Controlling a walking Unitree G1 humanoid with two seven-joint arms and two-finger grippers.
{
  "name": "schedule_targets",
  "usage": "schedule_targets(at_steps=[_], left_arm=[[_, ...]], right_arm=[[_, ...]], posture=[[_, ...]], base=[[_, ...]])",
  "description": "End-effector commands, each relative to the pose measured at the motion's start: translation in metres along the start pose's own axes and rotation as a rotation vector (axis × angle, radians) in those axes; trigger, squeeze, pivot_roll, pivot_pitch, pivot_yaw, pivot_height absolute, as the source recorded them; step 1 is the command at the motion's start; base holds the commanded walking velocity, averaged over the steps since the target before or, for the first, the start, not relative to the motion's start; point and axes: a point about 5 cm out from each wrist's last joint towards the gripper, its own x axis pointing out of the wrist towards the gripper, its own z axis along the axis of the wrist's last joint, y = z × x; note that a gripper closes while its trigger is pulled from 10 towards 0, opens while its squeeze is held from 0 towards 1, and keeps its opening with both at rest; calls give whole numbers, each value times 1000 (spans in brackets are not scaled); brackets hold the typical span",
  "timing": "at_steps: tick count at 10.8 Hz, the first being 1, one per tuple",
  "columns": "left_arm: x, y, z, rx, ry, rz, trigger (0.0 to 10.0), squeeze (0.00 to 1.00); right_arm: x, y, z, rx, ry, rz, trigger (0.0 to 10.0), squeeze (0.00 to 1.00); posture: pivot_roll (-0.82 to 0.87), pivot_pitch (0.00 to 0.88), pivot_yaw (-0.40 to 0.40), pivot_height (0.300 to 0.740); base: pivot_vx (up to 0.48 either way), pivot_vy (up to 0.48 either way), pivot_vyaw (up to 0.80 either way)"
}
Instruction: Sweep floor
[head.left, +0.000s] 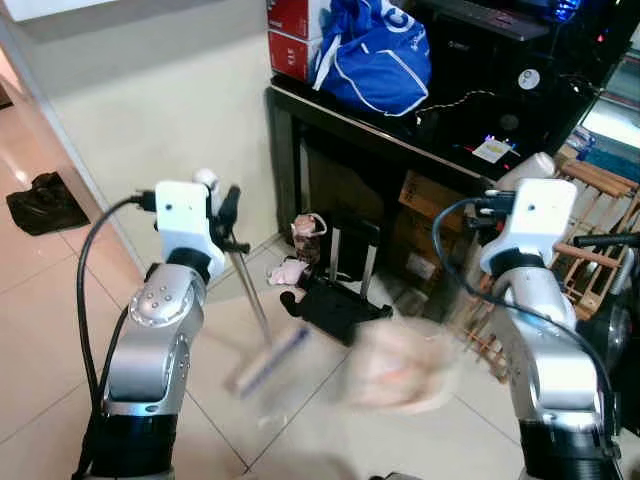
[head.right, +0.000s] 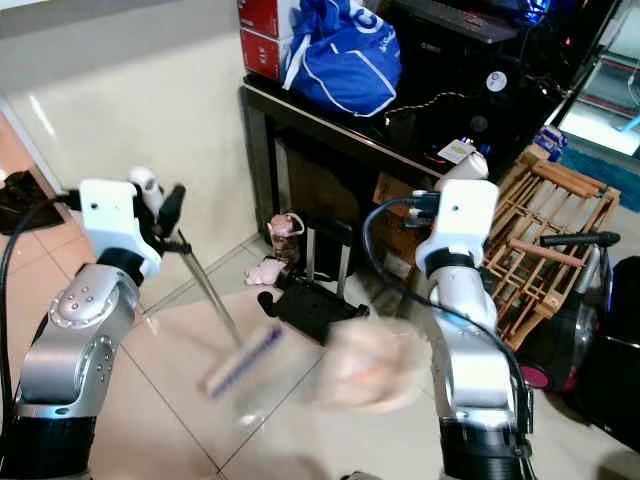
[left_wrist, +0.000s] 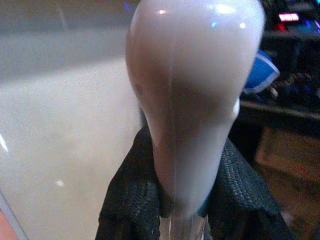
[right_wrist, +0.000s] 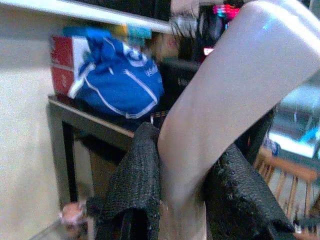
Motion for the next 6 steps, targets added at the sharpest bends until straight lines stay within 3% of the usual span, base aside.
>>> schedule_targets(at_steps=[1, 2, 3, 4, 5, 6], left_arm=[[-3, 9, 4, 51, -67, 41, 10000, 0], [-6, 11, 3, 48, -58, 49, 10000, 0], [-16, 12, -2, 32, -31, 44, 10000, 0], [-21, 7, -5, 25, -26, 4, 10000, 0], [-19, 1, -9, 38, -35, -33, 10000, 0], [-16, 0, -9, 15, -40, -22, 10000, 0]], right_arm=[[-7, 8, 5, 43, -55, 44, 10000, 0], [-11, 9, -3, 63, -23, 13, 10000, 0], [-18, 16, -18, 90, 53, 58, 10000, 0], [-22, 18, -22, 49, 53, 67, 10000, 0], [-23, 11, -26, -78, 53, 11, 10000, 0], [-24, 8, -27, -41, 87, -4, 10000, 0]], posture=[[-42, 0, -11, 740], [-36, 0, -1, 740], [-28, 0, 20, 740], [-31, 0, 21, 740], [-33, 0, 38, 740], [-37, 0, 42, 740]], base=[[0, 0, 0], [0, 0, 0], [0, 0, 0], [0, 0, 0], [0, 0, 0], [0, 0, -800]])
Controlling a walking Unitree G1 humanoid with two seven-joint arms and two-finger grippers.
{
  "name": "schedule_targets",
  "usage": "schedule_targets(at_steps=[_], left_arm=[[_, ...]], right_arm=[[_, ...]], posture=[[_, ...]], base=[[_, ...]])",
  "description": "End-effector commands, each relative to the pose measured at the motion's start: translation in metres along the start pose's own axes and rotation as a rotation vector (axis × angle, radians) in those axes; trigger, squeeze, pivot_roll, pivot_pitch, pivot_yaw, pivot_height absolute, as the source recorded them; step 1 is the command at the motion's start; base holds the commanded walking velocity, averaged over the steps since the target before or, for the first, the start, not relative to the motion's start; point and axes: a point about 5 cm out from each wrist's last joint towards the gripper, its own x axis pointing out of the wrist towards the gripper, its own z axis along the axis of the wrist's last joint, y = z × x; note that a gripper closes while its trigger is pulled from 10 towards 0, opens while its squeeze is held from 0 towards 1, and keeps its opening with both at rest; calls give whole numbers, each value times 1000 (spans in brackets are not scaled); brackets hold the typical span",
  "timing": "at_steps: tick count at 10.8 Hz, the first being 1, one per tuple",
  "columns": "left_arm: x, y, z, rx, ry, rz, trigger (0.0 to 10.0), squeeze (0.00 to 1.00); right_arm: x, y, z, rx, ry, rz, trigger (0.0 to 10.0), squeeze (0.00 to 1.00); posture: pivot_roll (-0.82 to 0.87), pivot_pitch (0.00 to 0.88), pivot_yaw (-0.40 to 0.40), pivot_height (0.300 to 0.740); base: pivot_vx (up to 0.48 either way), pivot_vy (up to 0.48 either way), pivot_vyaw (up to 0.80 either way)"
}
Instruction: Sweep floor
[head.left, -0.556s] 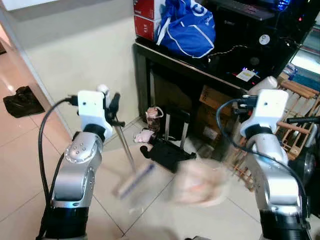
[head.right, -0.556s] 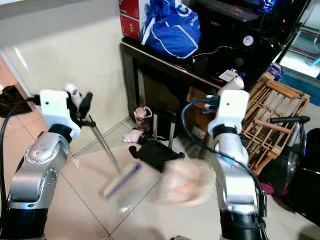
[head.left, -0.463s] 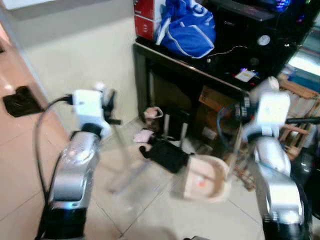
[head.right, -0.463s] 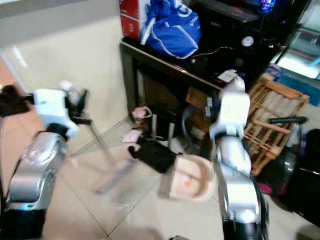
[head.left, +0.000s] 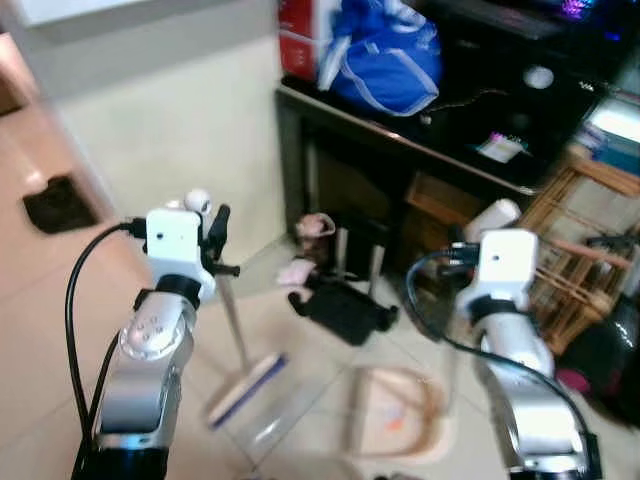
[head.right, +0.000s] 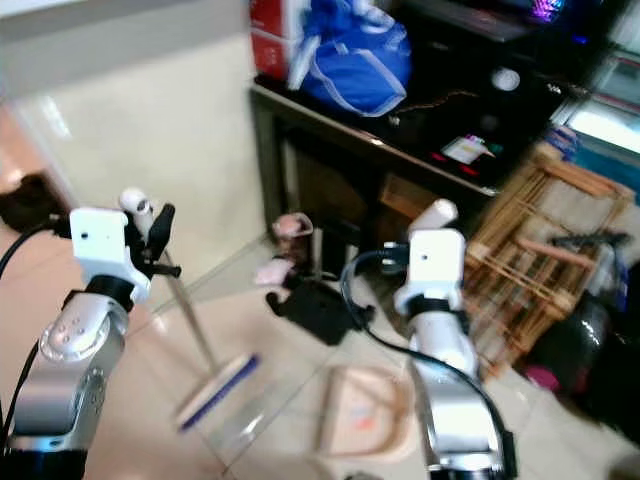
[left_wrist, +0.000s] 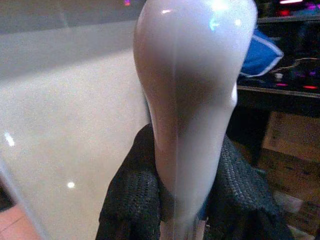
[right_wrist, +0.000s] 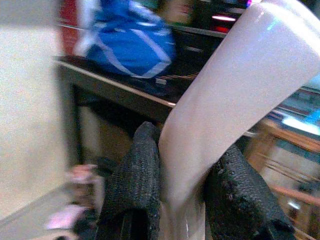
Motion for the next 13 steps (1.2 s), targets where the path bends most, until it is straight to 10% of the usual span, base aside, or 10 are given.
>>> schedule_targets(at_steps=[1, 9, 10, 11, 12, 13], left_arm=[[8, -8, 18, -21, -95, -19, 10000, 0], [2, -20, 4, -27, -4, -84, 10000, 0], [4, -20, 3, -44, 10, -81, 2196, 0], [6, -21, 5, -25, 17, -94, 0, 0], [9, -20, 4, 10, 26, -74, 10000, 0], [11, -21, 4, 9, 28, -84, 10000, 0]], right_arm=[[-1, -10, 12, 26, -53, -57, 10000, 0], [4, -25, 1, 27, 49, -149, 10000, 0], [6, -23, 2, 25, 54, -136, 10000, 0], [6, -22, 2, 21, 67, -124, 10000, 0], [4, -23, -1, 17, 80, -125, 10000, 0], [1, -23, -4, 18, 92, -132, 10000, 0]], posture=[[-54, 0, 38, 740], [-61, 0, -16, 740], [-60, 0, -13, 740], [-68, 0, -3, 740], [-71, 0, 1, 740], [-69, 0, 7, 740]], base=[[0, 0, -800], [0, 0, -800], [0, 0, -800], [0, 0, -800], [0, 0, -800], [0, 0, -800]])
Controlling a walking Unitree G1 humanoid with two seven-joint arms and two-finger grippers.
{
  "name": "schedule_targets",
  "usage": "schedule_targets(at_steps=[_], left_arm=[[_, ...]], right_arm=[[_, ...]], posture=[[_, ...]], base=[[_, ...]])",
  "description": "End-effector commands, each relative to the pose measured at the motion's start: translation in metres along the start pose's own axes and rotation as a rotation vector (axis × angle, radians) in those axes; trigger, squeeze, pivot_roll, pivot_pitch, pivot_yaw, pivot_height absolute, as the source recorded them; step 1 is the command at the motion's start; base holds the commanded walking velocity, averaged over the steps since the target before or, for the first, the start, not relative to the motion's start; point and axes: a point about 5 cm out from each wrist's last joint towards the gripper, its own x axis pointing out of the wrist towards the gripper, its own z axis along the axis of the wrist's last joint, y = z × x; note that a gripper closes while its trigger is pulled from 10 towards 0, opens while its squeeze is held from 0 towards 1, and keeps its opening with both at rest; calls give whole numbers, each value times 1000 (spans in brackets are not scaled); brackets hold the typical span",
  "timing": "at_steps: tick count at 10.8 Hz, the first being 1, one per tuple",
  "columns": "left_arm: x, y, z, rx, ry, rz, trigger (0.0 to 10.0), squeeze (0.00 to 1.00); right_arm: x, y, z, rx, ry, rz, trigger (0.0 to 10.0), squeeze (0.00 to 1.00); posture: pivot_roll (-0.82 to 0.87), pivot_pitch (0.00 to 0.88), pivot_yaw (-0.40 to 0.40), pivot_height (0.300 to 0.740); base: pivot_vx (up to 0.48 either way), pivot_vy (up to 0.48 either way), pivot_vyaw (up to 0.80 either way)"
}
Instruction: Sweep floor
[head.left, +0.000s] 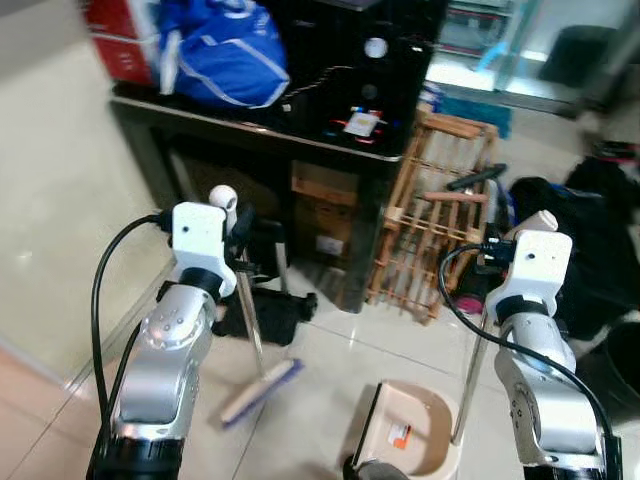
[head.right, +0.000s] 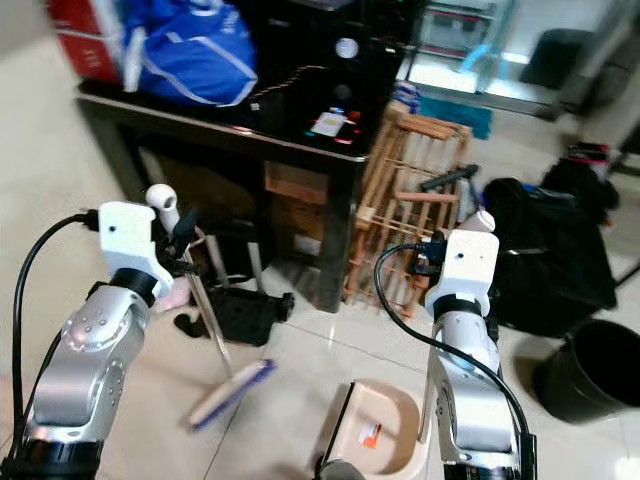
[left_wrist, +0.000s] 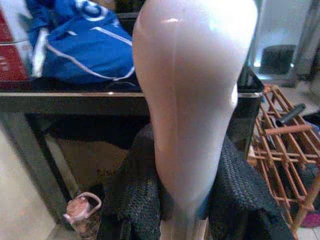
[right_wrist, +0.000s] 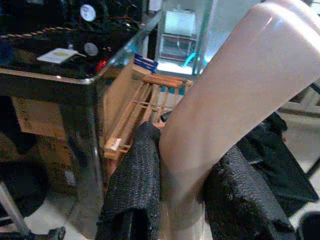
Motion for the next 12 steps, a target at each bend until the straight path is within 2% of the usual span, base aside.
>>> schedule_targets(at_steps=[1, 4, 5, 6, 7, 8, 9, 10, 11, 12], left_arm=[[2, -2, 2, 21, -1, -17, 10000, 0], [1, -8, 2, 35, -13, -66, 10000, 0], [5, -10, 4, 4, -7, -87, 10000, 0], [3, -8, 3, -39, 16, -63, 10000, 0], [-2, -5, 0, -35, 46, -32, 10000, 0], [-13, -2, -1, -69, 57, -14, 10000, 0], [-15, -1, -1, -74, 56, -13, 10000, 0], [-13, 1, 2, -71, 32, -3, 10000, 0], [-8, 1, 7, -57, 2, -8, 10000, 0], [0, -3, 8, -8, 0, -18, 10000, 0]], right_arm=[[-3, -2, 2, -1, -1, -11, 10000, 0], [-9, -2, -4, 2, 38, -1, 10000, 0], [-9, -3, 2, -7, 21, -7, 10000, 0], [-10, -6, 7, -13, 17, -11, 10000, 0], [-12, -7, 6, -11, 27, 1, 10000, 0], [-12, -6, 4, -22, 27, 14, 10000, 0], [-11, -6, 4, -23, 24, 11, 10000, 0], [-8, -7, 6, -19, 12, -18, 10000, 0], [-3, -10, 18, -17, -39, -54, 10000, 0], [0, -9, 30, -46, -110, -23, 10000, 0]], posture=[[-71, 0, 13, 740], [-93, 0, 30, 740], [-118, 0, 42, 740], [-103, 11, 19, 740], [-73, 27, -1, 740], [-55, 16, -15, 740], [-43, 3, -27, 740], [-52, 0, -13, 740], [-61, 0, 4, 740], [-76, 0, 12, 740]], base=[[0, 0, -800], [0, 0, -800], [0, 0, -800], [0, 0, -800], [0, 0, -800], [0, 0, -800], [0, 0, -800], [0, 0, -800], [0, 0, -800], [0, 0, -800]])
